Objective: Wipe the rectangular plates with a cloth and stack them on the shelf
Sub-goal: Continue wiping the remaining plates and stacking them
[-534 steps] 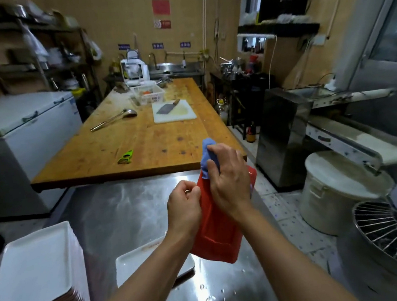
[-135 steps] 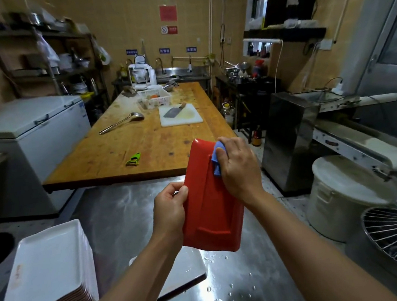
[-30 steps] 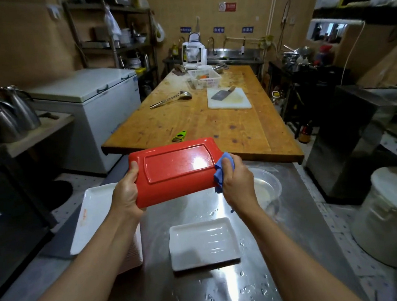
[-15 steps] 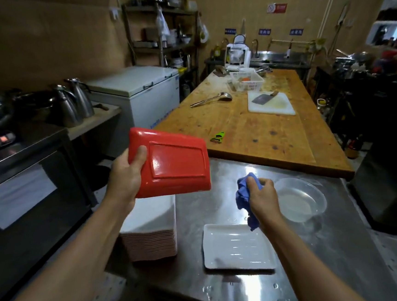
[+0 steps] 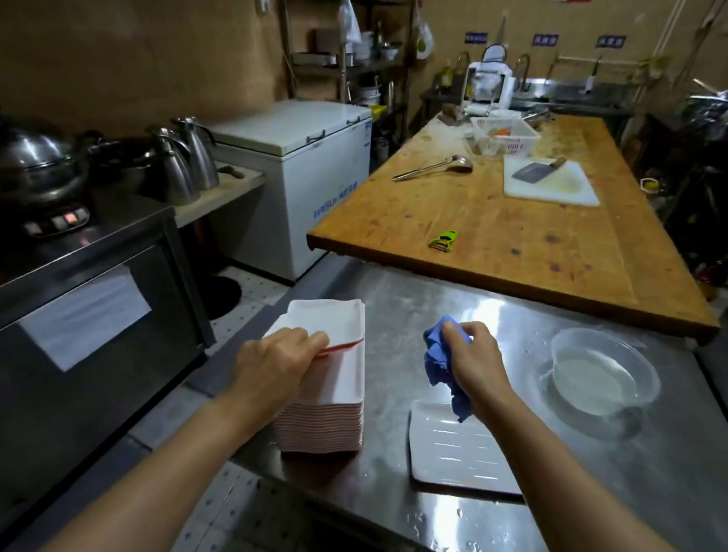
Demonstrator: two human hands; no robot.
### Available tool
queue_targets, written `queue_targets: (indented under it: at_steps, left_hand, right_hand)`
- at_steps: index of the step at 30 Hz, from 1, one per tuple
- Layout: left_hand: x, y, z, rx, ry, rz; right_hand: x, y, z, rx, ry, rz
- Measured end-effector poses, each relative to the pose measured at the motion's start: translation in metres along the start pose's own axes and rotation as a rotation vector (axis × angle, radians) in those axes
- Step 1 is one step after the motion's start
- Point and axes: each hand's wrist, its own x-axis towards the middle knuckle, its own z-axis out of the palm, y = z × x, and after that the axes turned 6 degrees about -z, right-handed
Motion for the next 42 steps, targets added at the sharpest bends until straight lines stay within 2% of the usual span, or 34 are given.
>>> queue_targets:
  at_steps: [11,20,26,31,34,37,40,42]
  left_hand:
    - [-0.028,0.010,0.028,0.141,-0.059,0.086]
    - [-0.043,0.010,0.045,0.143,-0.219,0.038]
    - [-0.038,0.003,0.051,0.122,-0.433,-0.041]
    - [-0.035,-0.002,0.060,0.115,-0.490,-0.049]
    - [-0.035,0.003,0.060,0.140,-0.459,-0.114]
    - [-0.026,0.024,0.059,0.123,-0.356,-0.138]
    - [-0.014,0.059,0.062,-0.085,-0.247,-0.128]
    - [-0.008,0.087,0.070,-0.215,-0.282,-0.147]
  right_hand:
    - [-0.004,0.010,0.001,-0.034,0.004,-0.011]
    - [0.000,0.019,-0.003,-0.045,0.005,0.018]
    - [0.004,0.028,-0.003,-0.036,-0.002,0.041]
    - [0.006,0.040,-0.004,-0.025,0.012,0.069]
    - [0.006,0.050,-0.008,-0.016,0.010,0.107]
    - [0.005,0.058,-0.016,-0.008,0.021,0.137]
    - [0.004,0.064,-0.027,-0.017,0.076,0.143]
    - [0.004,0.070,-0.036,-0.001,0.097,0.166]
